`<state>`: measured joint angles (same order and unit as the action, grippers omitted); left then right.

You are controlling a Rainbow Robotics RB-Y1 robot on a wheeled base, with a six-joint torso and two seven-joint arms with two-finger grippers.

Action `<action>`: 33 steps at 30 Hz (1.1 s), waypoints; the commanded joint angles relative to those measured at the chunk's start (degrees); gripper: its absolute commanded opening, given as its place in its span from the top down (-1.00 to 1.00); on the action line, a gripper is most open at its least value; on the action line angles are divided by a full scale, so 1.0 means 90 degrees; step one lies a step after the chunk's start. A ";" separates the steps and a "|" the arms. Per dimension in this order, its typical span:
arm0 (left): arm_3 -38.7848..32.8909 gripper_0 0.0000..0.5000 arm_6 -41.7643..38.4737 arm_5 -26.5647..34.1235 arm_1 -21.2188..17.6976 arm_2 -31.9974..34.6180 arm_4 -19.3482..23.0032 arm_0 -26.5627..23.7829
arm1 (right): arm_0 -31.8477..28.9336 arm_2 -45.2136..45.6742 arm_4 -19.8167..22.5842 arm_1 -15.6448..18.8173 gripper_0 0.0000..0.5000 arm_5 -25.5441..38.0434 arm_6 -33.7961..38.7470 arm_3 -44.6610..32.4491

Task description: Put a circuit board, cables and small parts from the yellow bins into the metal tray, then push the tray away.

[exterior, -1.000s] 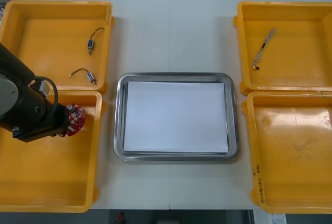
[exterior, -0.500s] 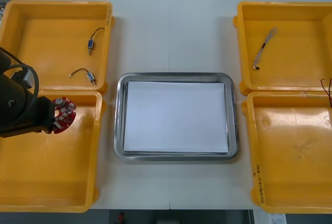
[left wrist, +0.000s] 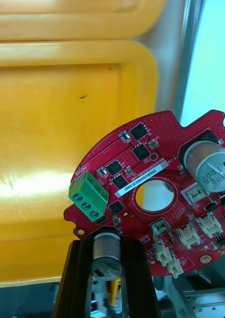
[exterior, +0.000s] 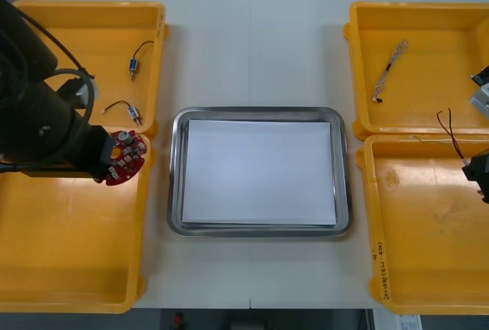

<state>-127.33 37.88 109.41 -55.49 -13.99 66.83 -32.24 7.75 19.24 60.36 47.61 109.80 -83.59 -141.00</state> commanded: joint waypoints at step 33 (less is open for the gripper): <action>0.2487 0.99 -0.0078 -0.1571 0.2523 -0.3807 -0.1322 -0.2356 | 0.0183 -0.0068 0.0090 0.0227 1.00 0.0022 -0.0263 -0.0163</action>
<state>-105.69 37.89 96.45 -33.24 -47.11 55.75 -51.28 8.24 19.15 60.74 47.66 109.82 -84.12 -141.09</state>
